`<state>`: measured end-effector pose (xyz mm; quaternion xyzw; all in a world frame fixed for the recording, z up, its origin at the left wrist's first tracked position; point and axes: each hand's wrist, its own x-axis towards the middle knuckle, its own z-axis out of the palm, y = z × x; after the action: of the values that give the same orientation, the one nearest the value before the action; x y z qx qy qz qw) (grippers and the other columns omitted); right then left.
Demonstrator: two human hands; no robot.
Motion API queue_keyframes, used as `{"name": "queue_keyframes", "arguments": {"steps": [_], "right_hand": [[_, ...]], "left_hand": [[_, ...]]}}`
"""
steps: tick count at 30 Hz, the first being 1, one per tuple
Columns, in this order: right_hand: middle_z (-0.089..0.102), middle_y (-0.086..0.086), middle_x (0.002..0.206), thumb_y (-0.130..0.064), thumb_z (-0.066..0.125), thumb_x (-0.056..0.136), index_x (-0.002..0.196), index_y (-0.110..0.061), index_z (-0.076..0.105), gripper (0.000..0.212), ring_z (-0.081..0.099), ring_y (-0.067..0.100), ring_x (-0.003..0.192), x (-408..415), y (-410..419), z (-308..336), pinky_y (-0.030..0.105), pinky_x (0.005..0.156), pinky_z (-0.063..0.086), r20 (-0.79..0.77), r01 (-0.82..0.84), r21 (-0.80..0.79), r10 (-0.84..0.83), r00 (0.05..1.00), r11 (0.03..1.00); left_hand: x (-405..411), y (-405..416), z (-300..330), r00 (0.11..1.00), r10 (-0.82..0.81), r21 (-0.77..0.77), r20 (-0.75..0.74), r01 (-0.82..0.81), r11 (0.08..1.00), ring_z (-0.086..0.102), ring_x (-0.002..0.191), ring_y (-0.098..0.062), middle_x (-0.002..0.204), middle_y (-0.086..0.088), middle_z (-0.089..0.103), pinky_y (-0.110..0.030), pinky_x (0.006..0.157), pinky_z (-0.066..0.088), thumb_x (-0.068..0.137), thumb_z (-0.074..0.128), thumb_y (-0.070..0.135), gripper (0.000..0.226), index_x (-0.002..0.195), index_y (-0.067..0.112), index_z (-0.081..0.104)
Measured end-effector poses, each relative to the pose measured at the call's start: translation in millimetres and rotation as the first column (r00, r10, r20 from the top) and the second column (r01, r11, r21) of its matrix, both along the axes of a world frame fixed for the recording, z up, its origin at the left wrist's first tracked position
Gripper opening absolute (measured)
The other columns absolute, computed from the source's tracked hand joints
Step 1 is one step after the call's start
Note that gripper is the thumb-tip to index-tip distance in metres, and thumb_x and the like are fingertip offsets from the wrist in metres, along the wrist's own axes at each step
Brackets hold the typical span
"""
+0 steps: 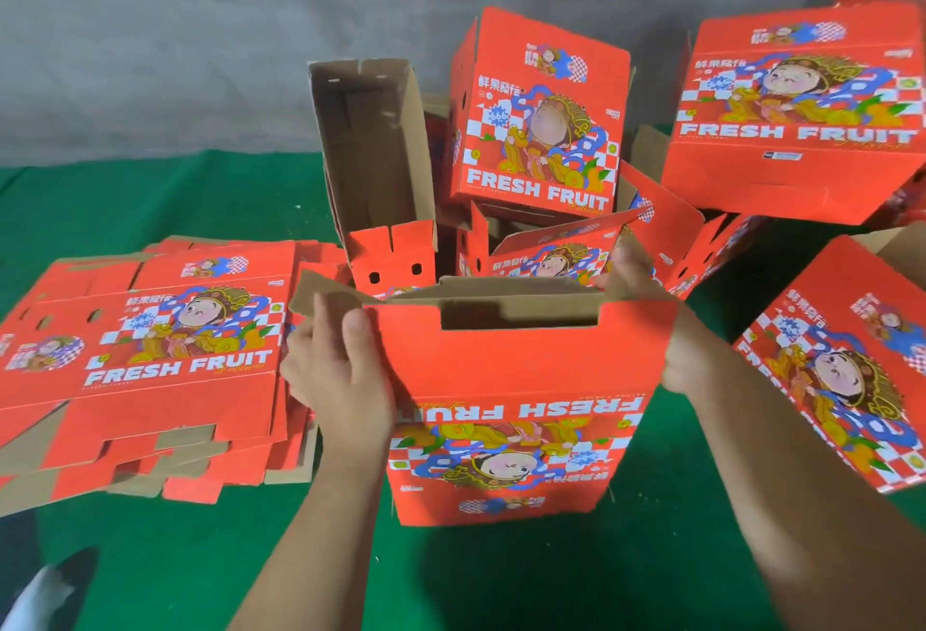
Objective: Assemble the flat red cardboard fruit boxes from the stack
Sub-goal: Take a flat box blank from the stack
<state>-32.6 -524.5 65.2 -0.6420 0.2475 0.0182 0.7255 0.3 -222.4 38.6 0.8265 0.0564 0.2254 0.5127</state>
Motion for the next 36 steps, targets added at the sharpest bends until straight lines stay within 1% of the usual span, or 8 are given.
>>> {"name": "queue_keyframes", "arguments": {"steps": [4,8,10,12,17,23,31,36], "right_hand": [[0.08,0.009,0.1,-0.061,0.056,0.1,0.097,-0.02,0.08,0.048,0.078,0.023,0.084,-8.5,0.0,2.2,0.041,0.073,0.065,0.037,0.255,0.249,-0.272,0.962,0.934],[0.052,0.023,0.136,-0.022,0.074,0.093,0.135,-0.007,0.051,0.05,0.055,0.031,0.116,-17.1,13.5,-11.0,0.049,0.098,0.051,0.455,0.663,-0.421,-0.488,0.745,0.619],[0.058,0.017,0.119,-0.021,0.075,0.089,0.121,-0.005,0.06,0.039,0.053,0.035,0.111,-26.7,27.2,-15.0,0.05,0.096,0.043,0.737,0.734,-0.657,-0.06,0.673,0.174],[0.063,0.006,0.106,-0.026,0.072,0.089,0.107,-0.014,0.067,0.022,0.056,0.032,0.102,-30.7,47.1,-17.9,0.046,0.093,0.04,0.574,0.601,-0.798,0.364,0.733,0.047],[0.055,0.0,0.119,-0.058,0.059,0.09,0.119,-0.019,0.062,0.048,0.047,0.028,0.116,-20.9,72.2,-9.4,0.045,0.101,0.042,0.107,0.081,-0.991,0.263,0.959,0.108],[0.045,-0.006,0.135,-0.084,0.052,0.077,0.142,-0.037,0.053,0.081,0.04,0.026,0.129,-6.1,55.9,12.7,0.046,0.112,0.036,-0.168,-0.196,-0.979,0.32,0.932,0.059],[0.065,-0.009,0.08,-0.043,0.058,0.101,0.119,-0.024,0.069,0.029,0.064,0.026,0.088,13.4,42.7,13.8,0.034,0.071,0.043,0.41,0.368,-0.882,0.095,0.907,0.294],[0.072,-0.016,0.113,-0.029,0.065,0.099,0.164,-0.04,0.009,0.087,0.068,0.013,0.103,9.8,46.5,-8.9,0.037,0.094,0.051,0.257,0.104,-0.833,0.214,0.942,0.544]], "left_hand": [[-5.5,-9.2,4.0,0.994,-0.059,0.313,0.094,0.027,0.949,0.044,0.121,-0.04,0.13,-0.022,0.05,-0.046,0.106,0.027,0.091,0.076,0.037,0.077,0.157,0.016,0.043],[-2.4,-10.0,2.5,0.965,-0.182,0.407,0.191,0.091,0.909,0.049,0.112,-0.038,0.125,-0.016,0.054,-0.043,0.098,0.032,0.085,0.074,0.005,0.071,0.151,0.019,0.052],[0.3,-9.6,1.6,0.959,-0.201,0.404,0.199,0.106,0.909,0.049,0.109,-0.038,0.124,-0.018,0.055,-0.045,0.095,0.036,0.086,0.071,0.001,0.071,0.152,0.017,0.051],[0.8,-8.8,0.6,0.956,-0.217,0.406,0.198,0.121,0.906,0.049,0.112,-0.039,0.125,-0.02,0.054,-0.05,0.096,0.04,0.088,0.069,0.003,0.076,0.158,0.015,0.041],[1.3,-5.7,-3.8,0.958,-0.235,0.357,0.166,0.164,0.92,0.044,0.118,-0.034,0.126,-0.017,0.05,-0.054,0.1,0.039,0.089,0.076,0.017,0.09,0.164,0.015,0.026],[-4.9,-4.2,-0.8,0.962,-0.236,0.32,0.137,0.182,0.93,0.042,0.12,-0.032,0.127,-0.016,0.046,-0.053,0.103,0.037,0.089,0.076,0.027,0.091,0.164,0.014,0.025],[-7.0,-7.0,1.2,0.947,-0.289,0.31,0.138,0.236,0.921,0.044,0.12,-0.035,0.125,-0.016,0.048,-0.053,0.102,0.039,0.089,0.072,0.018,0.077,0.158,0.014,0.039],[-11.9,-7.9,7.0,0.906,-0.387,0.28,0.171,0.332,0.901,0.06,0.09,-0.042,0.095,-0.007,0.062,-0.055,0.076,0.045,0.089,0.051,0.026,0.024,0.095,0.045,0.038]]}}
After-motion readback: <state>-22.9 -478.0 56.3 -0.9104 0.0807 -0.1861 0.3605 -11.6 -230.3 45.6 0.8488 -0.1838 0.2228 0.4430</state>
